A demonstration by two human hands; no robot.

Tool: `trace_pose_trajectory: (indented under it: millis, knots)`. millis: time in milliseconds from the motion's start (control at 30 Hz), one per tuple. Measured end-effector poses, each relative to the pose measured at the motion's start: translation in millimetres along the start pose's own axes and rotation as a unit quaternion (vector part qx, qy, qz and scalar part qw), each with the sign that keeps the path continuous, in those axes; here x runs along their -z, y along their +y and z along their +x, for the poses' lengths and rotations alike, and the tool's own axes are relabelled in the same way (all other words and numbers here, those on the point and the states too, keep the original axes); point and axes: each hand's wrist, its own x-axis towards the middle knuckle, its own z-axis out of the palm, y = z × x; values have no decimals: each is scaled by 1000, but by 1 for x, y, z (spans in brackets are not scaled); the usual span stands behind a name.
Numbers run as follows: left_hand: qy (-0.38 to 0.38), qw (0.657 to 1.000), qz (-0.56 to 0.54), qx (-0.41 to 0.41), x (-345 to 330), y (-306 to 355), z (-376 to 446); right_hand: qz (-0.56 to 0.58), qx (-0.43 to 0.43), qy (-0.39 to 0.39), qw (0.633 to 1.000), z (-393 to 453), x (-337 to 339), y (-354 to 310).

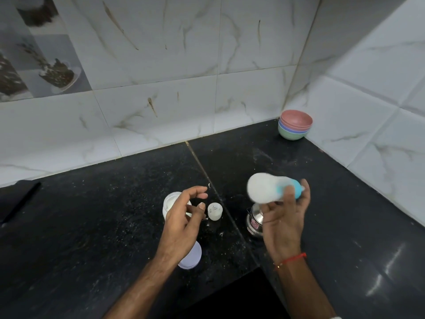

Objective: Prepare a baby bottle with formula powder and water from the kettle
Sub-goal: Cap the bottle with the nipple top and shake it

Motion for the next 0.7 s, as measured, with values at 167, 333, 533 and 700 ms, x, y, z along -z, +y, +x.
trace_pose_trajectory:
  millis: [167, 333, 533, 700]
  knots:
    - [-9, 1000, 2, -7, 1, 0, 0, -125, -46, -136, 982, -16, -5, 3]
    - [-3, 1000, 0, -4, 2, 0, 3, -23, -7, -18, 1000, 5, -4, -3]
    - [-8, 1000, 7, -10, 1, -1, 4, -92, 2, -96, 991, 0, -3, 0]
    - [-8, 1000, 8, -7, 2, -3, 3, -127, -14, -104, 986, 1, 0, 0]
